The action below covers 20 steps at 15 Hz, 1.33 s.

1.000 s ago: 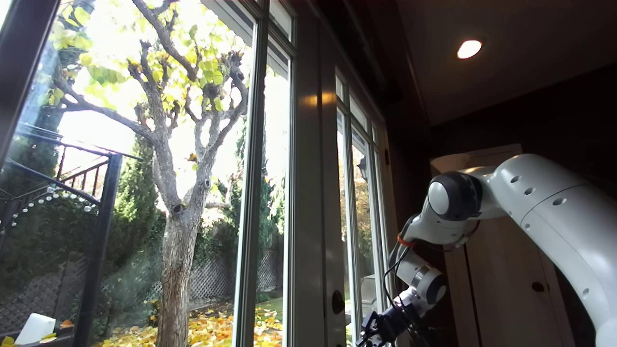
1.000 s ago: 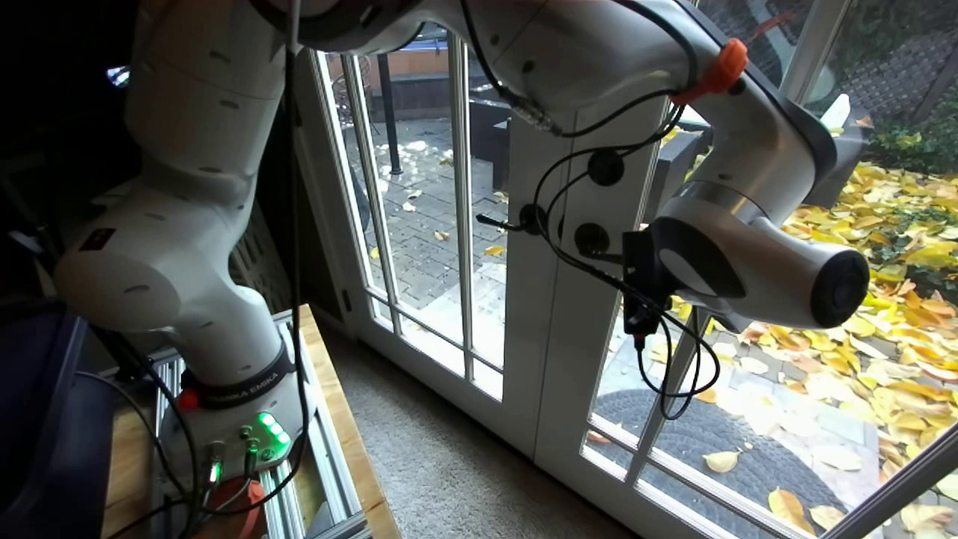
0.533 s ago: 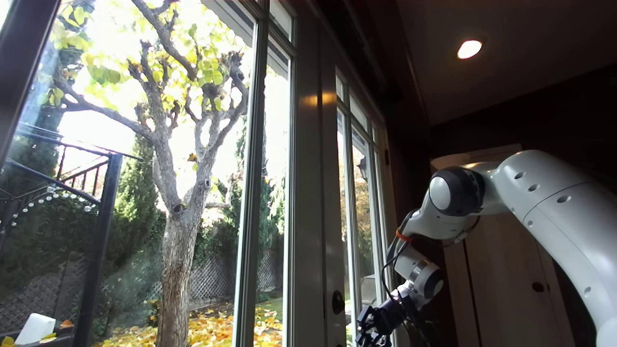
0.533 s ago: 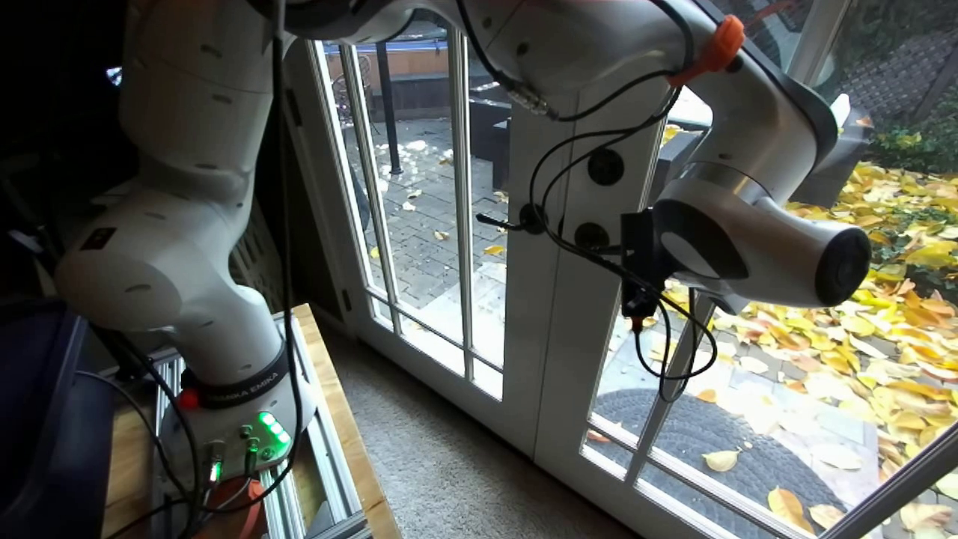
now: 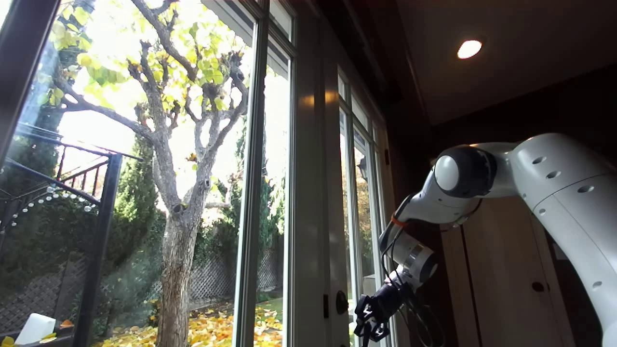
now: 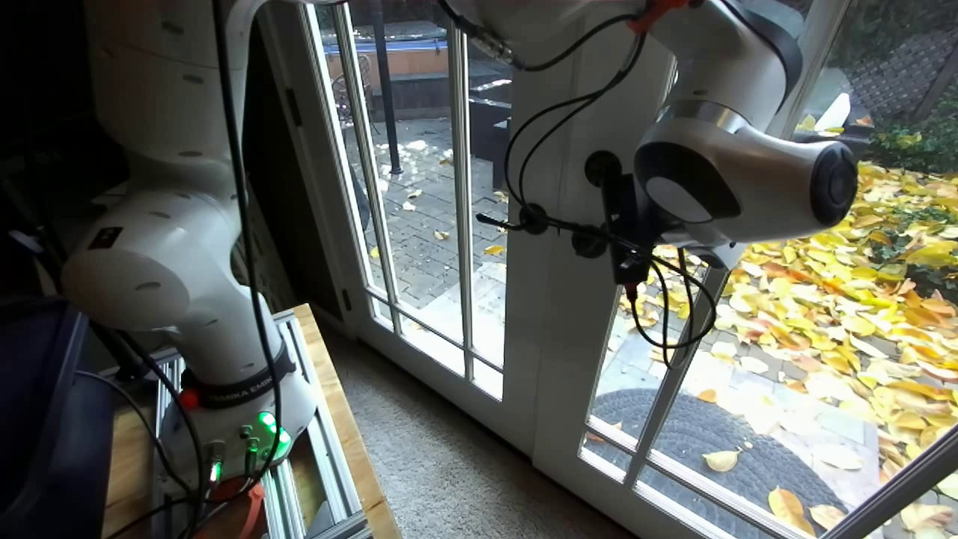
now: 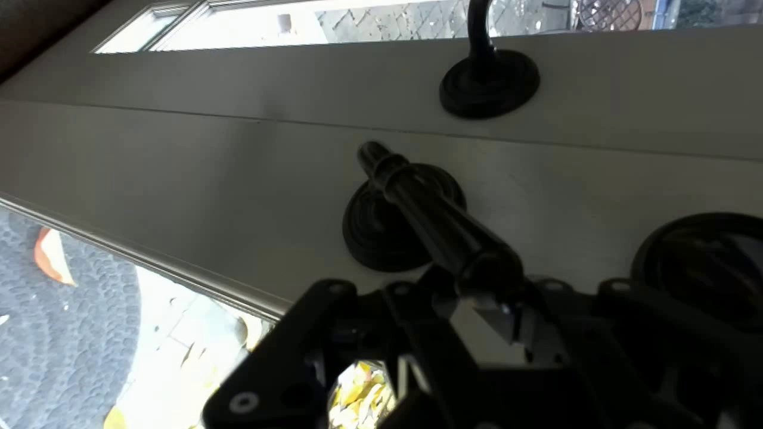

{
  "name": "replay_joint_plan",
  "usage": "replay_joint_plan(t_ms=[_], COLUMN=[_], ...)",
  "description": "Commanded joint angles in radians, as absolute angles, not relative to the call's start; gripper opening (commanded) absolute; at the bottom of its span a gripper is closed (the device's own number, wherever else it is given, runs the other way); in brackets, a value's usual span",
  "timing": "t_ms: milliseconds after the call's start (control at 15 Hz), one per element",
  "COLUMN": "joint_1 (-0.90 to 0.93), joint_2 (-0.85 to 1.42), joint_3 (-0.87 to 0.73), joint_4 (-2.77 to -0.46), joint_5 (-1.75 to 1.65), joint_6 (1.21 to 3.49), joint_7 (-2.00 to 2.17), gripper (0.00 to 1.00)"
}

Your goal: Open the right window.

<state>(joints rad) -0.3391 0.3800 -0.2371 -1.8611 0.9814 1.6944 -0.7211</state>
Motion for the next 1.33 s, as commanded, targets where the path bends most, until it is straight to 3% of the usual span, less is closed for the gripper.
replay_joint_plan(t_ms=[0,1067,1133,1267], joint_1=[-0.316,-0.378,-0.383,-0.382], joint_2=[0.239,0.083,0.062,0.019], joint_3=[-0.244,-0.295,-0.300,-0.311], joint_4=[-2.024,-2.029,-2.024,-2.018], joint_5=[0.833,0.540,0.540,0.519], joint_6=[1.673,1.700,1.690,1.696], joint_7=[-0.706,-0.749,-0.764,-0.792], gripper=[0.02,0.02,0.35,0.42])
